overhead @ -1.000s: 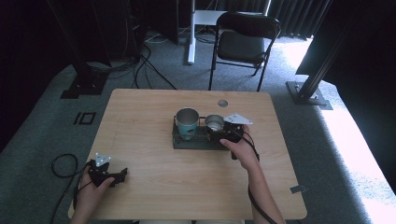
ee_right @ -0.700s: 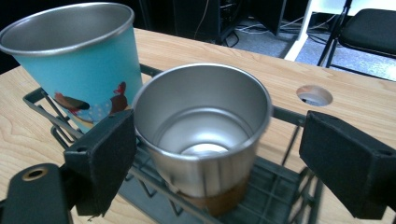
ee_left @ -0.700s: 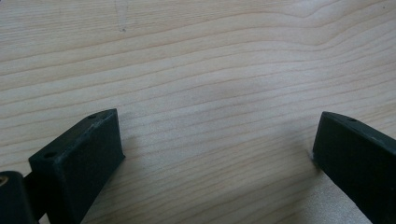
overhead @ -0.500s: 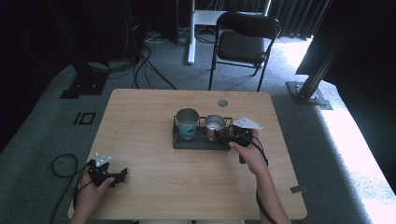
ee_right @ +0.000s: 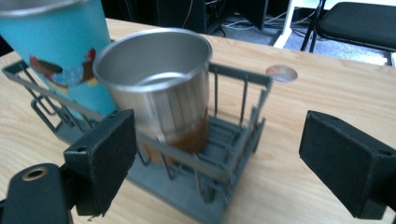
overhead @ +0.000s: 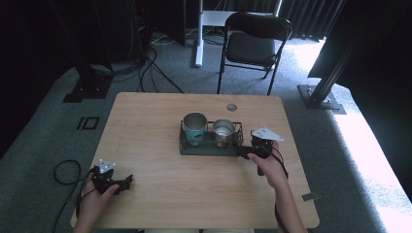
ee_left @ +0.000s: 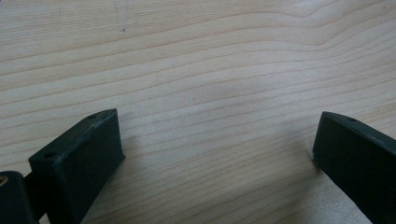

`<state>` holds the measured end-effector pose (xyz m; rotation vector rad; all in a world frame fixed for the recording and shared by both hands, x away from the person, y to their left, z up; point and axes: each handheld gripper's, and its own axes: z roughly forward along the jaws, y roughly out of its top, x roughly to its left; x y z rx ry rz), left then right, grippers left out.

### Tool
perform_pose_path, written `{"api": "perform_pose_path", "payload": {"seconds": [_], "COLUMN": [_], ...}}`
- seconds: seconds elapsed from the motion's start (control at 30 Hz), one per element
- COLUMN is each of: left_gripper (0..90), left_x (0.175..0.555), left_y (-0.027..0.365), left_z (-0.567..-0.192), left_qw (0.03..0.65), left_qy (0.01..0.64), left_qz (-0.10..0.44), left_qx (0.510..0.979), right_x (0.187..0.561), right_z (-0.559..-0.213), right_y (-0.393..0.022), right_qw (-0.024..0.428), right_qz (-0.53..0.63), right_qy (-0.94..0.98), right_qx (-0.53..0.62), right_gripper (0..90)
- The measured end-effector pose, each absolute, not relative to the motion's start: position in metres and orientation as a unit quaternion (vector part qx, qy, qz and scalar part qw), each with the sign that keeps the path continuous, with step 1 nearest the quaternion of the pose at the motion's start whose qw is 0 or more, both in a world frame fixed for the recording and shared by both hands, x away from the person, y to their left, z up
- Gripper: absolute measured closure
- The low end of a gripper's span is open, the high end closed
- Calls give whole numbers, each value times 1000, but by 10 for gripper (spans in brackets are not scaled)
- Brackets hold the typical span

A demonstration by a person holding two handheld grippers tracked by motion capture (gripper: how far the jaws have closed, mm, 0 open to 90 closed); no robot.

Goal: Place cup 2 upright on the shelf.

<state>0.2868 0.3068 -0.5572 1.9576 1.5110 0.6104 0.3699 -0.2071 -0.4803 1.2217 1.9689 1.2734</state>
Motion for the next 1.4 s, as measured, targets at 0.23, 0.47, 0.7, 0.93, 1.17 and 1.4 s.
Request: {"api": "perform_pose_path", "payload": {"seconds": [0.23,0.47,0.7,0.93,1.17,1.4], "left_gripper": [23,23,23,23,23,23], "left_x": [287,287,287,287,287,287], "left_y": [307,307,307,307,307,307], "left_z": [-557,-557,-557,-557,-557,-557], "left_qw": [293,292,293,292,293,293], "left_qy": [567,567,567,567,567,567], "left_qz": [229,229,229,229,229,229], "left_qx": [735,735,735,735,735,735], "right_x": [360,351,342,332,321,311], "right_z": [-493,-509,-521,-531,-541,-550], "right_y": [-226,-241,-255,-269,-281,-291], "right_qw": [246,245,246,245,240,238], "right_qz": [461,447,434,416,401,383], "right_qy": [717,718,716,723,721,721], "right_qx": [461,474,488,494,511,525], "right_gripper": [110,109,109,109,109,109]}}
